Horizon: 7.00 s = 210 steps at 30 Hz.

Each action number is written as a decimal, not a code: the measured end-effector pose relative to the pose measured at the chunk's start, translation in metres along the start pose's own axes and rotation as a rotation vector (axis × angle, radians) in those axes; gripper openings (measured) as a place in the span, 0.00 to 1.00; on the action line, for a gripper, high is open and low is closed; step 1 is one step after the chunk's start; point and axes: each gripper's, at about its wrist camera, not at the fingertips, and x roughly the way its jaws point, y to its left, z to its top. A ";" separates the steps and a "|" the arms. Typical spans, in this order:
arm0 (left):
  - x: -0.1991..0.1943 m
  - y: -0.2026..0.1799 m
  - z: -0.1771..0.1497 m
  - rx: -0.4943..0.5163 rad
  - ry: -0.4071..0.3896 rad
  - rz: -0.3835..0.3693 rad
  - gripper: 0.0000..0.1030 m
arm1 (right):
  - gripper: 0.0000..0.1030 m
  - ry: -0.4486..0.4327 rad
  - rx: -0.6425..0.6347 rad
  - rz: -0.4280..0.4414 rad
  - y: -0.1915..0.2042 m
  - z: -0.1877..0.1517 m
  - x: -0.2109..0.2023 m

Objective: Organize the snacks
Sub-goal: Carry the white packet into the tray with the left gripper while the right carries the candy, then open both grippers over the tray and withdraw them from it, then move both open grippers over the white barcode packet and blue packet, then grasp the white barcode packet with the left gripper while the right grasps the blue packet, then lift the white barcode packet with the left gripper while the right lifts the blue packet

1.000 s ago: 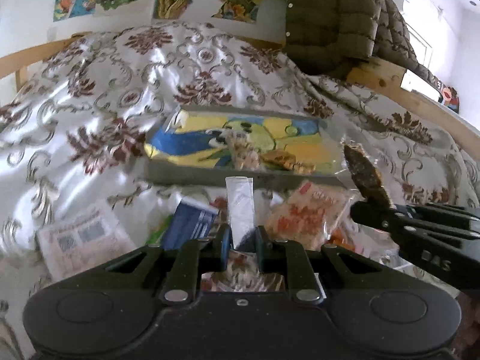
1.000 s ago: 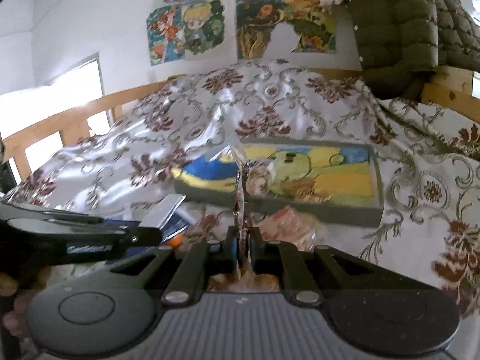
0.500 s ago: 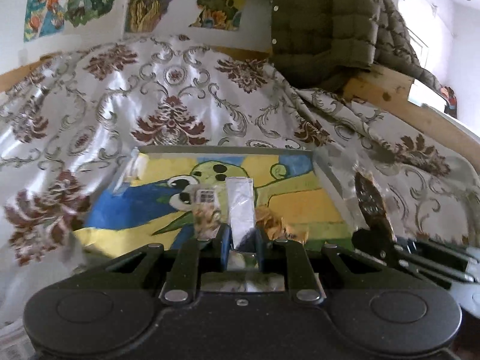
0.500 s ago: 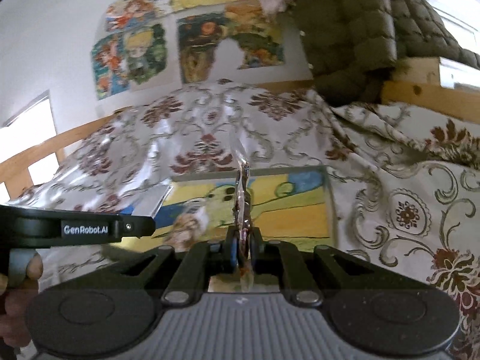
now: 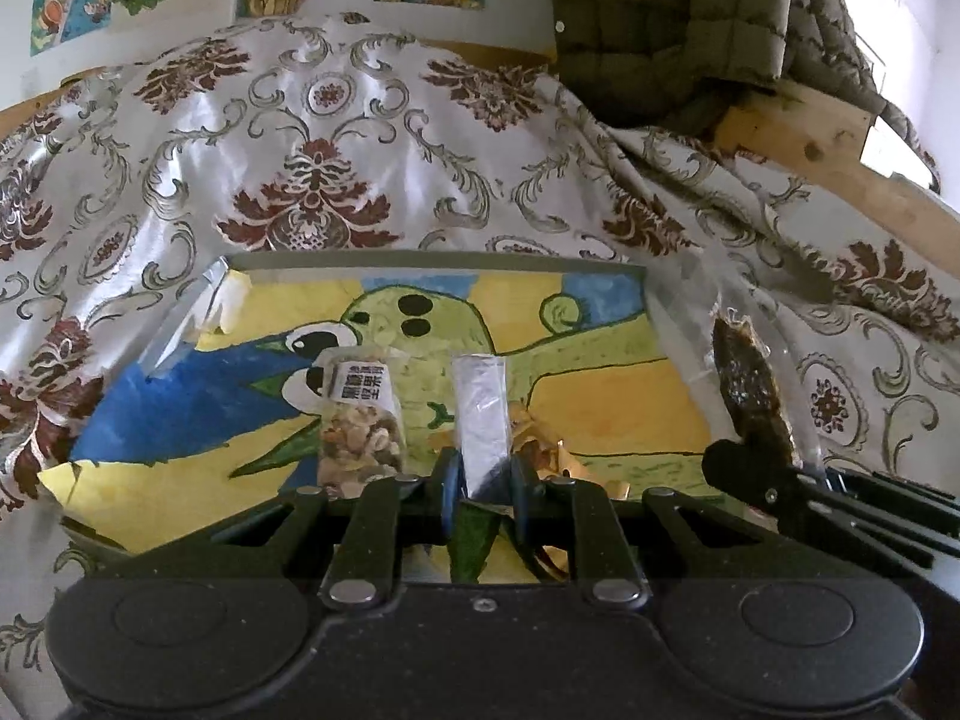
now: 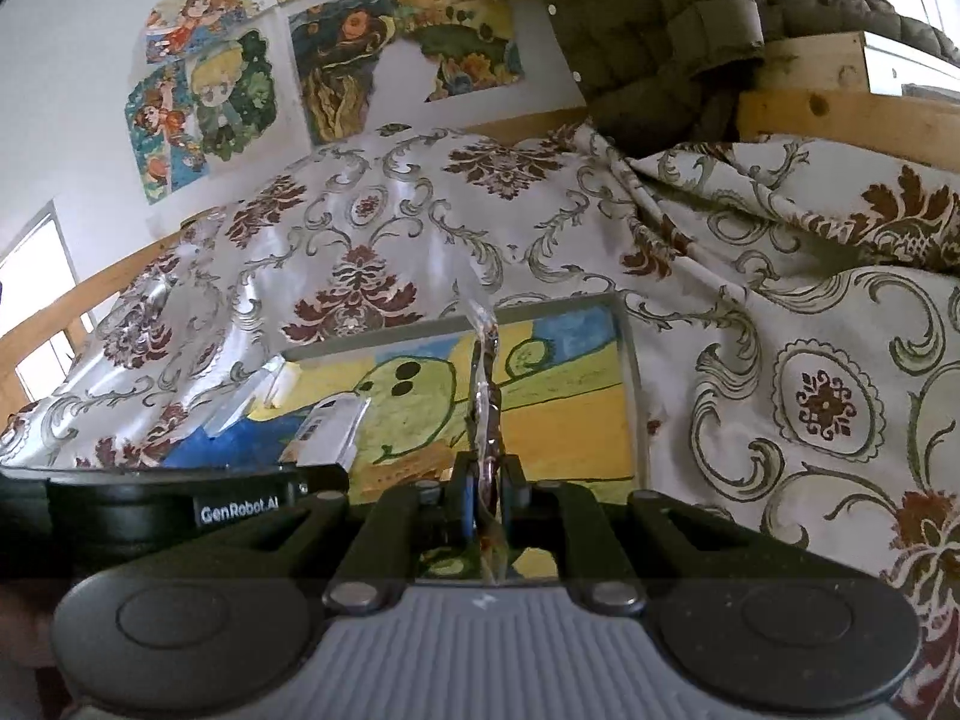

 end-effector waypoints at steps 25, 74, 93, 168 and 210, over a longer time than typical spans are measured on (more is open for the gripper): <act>-0.033 0.012 0.005 -0.092 0.041 0.046 0.61 | 0.57 -0.076 0.031 -0.026 -0.008 0.023 -0.023; -0.314 0.048 -0.140 -0.122 -0.380 0.350 0.99 | 1.00 -0.247 -0.140 0.060 0.094 -0.081 -0.243; -0.329 0.073 -0.199 -0.175 -0.229 0.397 0.99 | 1.00 -0.085 -0.161 0.050 0.115 -0.115 -0.264; -0.167 0.205 -0.132 -0.476 0.162 0.077 0.69 | 0.67 0.302 -0.221 0.363 0.219 -0.127 -0.042; -0.138 0.170 -0.120 -0.342 0.102 -0.097 0.25 | 0.37 0.263 -0.294 0.167 0.188 -0.119 -0.056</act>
